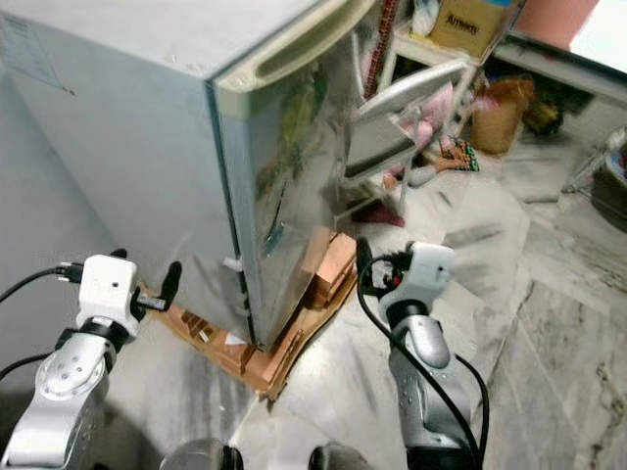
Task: Restocking fridge
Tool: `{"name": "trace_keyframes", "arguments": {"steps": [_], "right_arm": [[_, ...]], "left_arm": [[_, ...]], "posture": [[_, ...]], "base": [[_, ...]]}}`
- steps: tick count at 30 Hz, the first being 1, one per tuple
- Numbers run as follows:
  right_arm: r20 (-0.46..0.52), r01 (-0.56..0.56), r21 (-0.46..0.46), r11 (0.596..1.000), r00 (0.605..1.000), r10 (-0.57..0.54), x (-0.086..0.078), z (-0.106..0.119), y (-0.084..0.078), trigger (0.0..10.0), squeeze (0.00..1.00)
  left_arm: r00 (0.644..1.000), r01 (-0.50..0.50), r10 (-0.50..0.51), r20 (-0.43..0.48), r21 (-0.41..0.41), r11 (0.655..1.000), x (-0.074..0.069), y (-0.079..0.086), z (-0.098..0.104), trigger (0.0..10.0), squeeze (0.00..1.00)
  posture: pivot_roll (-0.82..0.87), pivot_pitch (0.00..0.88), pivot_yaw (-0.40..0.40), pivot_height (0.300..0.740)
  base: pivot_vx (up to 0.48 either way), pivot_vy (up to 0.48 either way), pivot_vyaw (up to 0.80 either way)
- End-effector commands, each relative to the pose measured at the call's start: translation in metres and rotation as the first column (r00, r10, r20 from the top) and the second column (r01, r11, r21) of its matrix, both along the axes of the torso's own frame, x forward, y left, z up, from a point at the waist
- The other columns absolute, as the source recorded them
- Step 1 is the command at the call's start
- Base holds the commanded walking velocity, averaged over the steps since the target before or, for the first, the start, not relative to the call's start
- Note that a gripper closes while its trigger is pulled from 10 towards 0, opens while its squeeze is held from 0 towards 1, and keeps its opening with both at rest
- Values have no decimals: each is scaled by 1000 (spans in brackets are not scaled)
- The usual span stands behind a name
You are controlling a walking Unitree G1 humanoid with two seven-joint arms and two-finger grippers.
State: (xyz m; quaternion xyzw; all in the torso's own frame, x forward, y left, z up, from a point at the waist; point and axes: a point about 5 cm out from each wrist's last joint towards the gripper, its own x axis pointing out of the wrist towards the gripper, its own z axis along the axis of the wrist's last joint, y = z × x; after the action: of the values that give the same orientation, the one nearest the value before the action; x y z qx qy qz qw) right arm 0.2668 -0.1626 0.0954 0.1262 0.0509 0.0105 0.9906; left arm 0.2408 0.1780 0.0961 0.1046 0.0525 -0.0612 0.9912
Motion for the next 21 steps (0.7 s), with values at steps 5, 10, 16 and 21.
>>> {"name": "trace_keyframes", "arguments": {"steps": [5,10,16,21], "right_arm": [[-23,31,-16,999,999,-31,-6,-3,-10,10000,0],[-24,28,-20,999,999,-29,-5,-3,-11,10000,0],[-23,24,-21,999,999,-25,-4,-2,-11,10000,0],[-26,22,-21,1000,999,-23,-5,-3,-9,10000,0]], "left_arm": [[998,56,-55,15,-34,998,0,-11,4,10000,0],[998,56,-56,11,-45,997,1,-12,3,10000,0],[998,62,-62,13,-44,997,2,-12,4,10000,0],[998,59,-58,16,-44,997,1,-12,4,10000,0]], "posture": [[74,91,-55,740],[74,88,-57,740],[75,89,-56,740],[74,92,-55,740]], "base": [[0,0,-800],[0,56,-800],[0,292,-800],[0,58,-800]]}}
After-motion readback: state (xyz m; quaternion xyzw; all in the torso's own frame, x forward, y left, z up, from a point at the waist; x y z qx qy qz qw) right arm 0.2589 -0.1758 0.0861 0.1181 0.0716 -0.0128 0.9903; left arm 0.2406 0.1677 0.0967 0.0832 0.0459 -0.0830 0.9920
